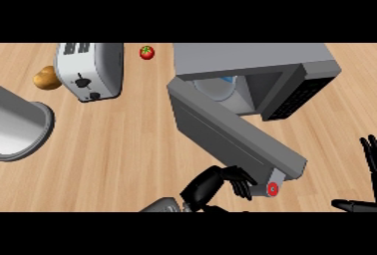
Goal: Pick up the milk, place it into the microwave and close the microwave
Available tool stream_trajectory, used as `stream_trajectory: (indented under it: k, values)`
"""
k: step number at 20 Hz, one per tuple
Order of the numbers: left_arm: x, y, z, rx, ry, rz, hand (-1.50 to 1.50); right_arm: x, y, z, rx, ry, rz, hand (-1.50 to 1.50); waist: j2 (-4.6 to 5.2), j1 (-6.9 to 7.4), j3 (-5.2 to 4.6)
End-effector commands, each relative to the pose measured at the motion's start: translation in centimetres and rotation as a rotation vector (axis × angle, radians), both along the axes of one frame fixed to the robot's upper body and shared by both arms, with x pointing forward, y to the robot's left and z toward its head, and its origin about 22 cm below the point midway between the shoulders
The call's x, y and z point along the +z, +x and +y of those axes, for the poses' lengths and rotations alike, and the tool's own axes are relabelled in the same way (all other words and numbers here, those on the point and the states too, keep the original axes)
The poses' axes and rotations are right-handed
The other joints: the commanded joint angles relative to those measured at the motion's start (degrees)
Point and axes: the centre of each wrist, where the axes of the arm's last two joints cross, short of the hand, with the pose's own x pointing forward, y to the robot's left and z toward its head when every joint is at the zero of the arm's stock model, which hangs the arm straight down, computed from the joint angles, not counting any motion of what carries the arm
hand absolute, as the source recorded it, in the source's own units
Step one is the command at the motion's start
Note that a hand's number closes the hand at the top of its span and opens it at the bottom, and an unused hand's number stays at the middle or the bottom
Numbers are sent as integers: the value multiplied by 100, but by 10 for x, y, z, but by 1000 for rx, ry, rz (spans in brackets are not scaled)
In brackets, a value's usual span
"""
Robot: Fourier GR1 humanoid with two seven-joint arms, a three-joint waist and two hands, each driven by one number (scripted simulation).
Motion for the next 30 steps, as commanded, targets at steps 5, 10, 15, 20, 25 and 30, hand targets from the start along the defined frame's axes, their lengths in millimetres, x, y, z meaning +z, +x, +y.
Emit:
stream_trajectory:
  k: [5, 10, 15, 20, 25, 30]
  values:
    - [31, 27, -20, 71, -38, -47, 150, 21, 13, 3, 128, 18, -46, -150, 61, -447, -8]
    - [49, 46, -26, 122, -70, -149, 150, 34, 30, 14, 206, -1, -57, -150, 120, -624, -12]
    - [72, 68, -33, 173, -68, -177, 150, 47, 44, 19, 229, 3, -77, -150, 176, -869, -7]
    - [88, 88, -36, 230, -45, -187, 150, 64, 55, 16, 260, -7, -110, -150, 226, -1085, 2]
    - [93, 100, -37, 260, -21, -202, 150, 76, 68, 22, 310, 25, -149, -150, 293, -1240, 9]
    - [112, 115, -41, 309, -28, -210, 150, 89, 77, 25, 363, 31, -160, -150, 351, -1454, 23]
